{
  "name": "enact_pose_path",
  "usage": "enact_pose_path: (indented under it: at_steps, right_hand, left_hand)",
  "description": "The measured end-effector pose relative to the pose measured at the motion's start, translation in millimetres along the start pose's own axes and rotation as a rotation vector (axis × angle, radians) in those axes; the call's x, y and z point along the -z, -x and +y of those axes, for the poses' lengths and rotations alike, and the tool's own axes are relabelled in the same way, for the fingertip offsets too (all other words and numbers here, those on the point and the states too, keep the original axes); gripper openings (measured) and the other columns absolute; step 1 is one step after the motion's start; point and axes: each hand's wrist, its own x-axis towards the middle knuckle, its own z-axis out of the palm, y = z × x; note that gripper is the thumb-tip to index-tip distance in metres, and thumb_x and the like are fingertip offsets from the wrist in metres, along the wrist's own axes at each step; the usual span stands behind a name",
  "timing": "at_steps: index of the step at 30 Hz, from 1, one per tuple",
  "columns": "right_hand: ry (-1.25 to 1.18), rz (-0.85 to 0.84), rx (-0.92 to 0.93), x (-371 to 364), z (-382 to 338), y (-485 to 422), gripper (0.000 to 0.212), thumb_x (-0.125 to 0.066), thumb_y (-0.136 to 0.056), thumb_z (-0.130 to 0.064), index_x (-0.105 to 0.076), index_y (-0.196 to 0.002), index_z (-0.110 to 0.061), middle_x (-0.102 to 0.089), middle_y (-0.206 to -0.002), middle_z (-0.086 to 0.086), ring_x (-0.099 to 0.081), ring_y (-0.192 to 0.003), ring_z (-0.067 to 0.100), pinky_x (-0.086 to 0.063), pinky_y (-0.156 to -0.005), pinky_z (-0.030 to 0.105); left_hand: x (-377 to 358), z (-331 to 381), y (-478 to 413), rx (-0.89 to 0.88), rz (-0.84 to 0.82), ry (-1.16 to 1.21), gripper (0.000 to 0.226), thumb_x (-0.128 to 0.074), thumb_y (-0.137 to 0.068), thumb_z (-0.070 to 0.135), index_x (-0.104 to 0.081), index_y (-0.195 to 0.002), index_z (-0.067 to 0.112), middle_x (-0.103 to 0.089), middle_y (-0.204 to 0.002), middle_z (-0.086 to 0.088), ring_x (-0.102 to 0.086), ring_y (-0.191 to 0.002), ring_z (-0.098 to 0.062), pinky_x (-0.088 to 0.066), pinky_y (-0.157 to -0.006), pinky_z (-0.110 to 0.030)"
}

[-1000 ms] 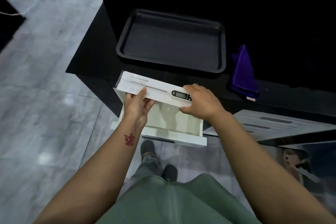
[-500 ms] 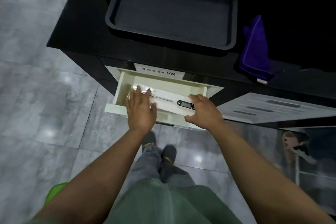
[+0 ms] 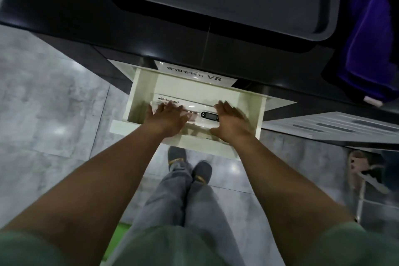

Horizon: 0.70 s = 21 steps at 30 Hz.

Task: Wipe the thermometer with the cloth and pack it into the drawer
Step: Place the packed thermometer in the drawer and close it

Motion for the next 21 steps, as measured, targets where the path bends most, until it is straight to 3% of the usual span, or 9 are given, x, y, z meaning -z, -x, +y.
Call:
enact_pose_path:
  at_steps: [11, 16, 21]
  right_hand:
    - [-0.043, -0.052, -0.047, -30, 5, -30, 0.083, -0.055, -0.086, -0.021, -0.008, -0.155, -0.018, 0.008, -0.165, -0.002, 0.005, -0.151, 0.014, -0.005, -0.12, 0.033]
    - [-0.063, -0.074, -0.096, -23, 7, -20, 0.08, -0.05, -0.093, -0.035, -0.002, -0.156, -0.017, 0.008, -0.165, -0.002, 0.006, -0.151, 0.013, 0.002, -0.121, 0.033]
    - [-0.115, 0.123, -0.107, -6, 8, 20, 0.063, -0.04, -0.101, -0.035, -0.017, -0.155, -0.013, -0.011, -0.164, 0.006, -0.007, -0.151, 0.019, -0.007, -0.121, 0.034]
  left_hand:
    - [-3, 10, -34, 0.061, -0.109, -0.168, 0.073, -0.012, -0.094, 0.069, 0.0, -0.156, 0.033, 0.01, -0.164, -0.003, 0.003, -0.151, -0.025, 0.003, -0.116, -0.058]
    - [-9, 12, -22, 0.087, -0.013, -0.115, 0.071, -0.013, -0.096, 0.066, 0.002, -0.156, 0.031, 0.014, -0.164, -0.004, 0.005, -0.151, -0.026, 0.006, -0.117, -0.056]
    - [-9, 7, 12, 0.151, 0.152, 0.021, 0.067, -0.011, -0.099, 0.06, 0.0, -0.157, 0.028, 0.011, -0.164, -0.004, 0.008, -0.151, -0.025, 0.012, -0.115, -0.054]
